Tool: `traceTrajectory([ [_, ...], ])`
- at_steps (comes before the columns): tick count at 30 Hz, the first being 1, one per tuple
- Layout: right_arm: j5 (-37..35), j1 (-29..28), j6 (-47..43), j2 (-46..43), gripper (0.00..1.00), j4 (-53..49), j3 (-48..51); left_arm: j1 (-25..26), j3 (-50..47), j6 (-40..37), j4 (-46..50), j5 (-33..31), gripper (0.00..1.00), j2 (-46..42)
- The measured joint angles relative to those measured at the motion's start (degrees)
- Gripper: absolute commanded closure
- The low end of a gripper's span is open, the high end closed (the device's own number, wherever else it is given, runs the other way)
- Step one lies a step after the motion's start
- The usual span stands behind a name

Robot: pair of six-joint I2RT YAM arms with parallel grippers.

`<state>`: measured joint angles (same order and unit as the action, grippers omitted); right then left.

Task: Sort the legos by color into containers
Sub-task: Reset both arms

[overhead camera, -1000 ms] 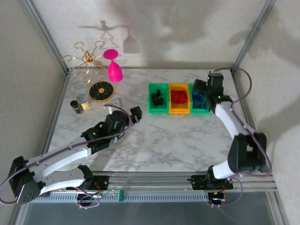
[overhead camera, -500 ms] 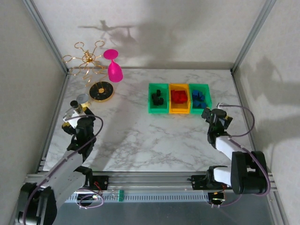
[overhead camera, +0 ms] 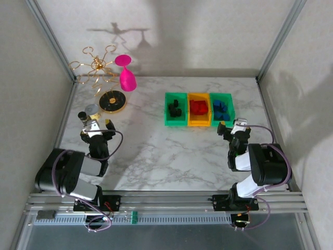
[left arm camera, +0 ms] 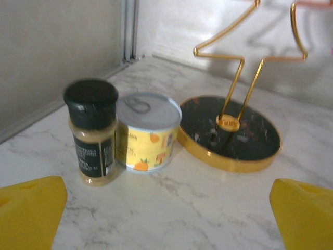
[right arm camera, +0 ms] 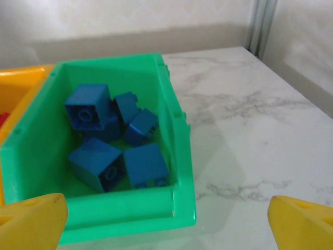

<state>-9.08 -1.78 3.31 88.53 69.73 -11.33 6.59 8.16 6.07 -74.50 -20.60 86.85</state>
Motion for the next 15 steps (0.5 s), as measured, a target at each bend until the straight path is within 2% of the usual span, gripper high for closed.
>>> traceTrajectory([
  [15,1.9,0.3,-0.8,0.0,0.01,1.6,-0.2,-0.7,2.7,-0.1,-0.3,0.5,0.01,1.6],
])
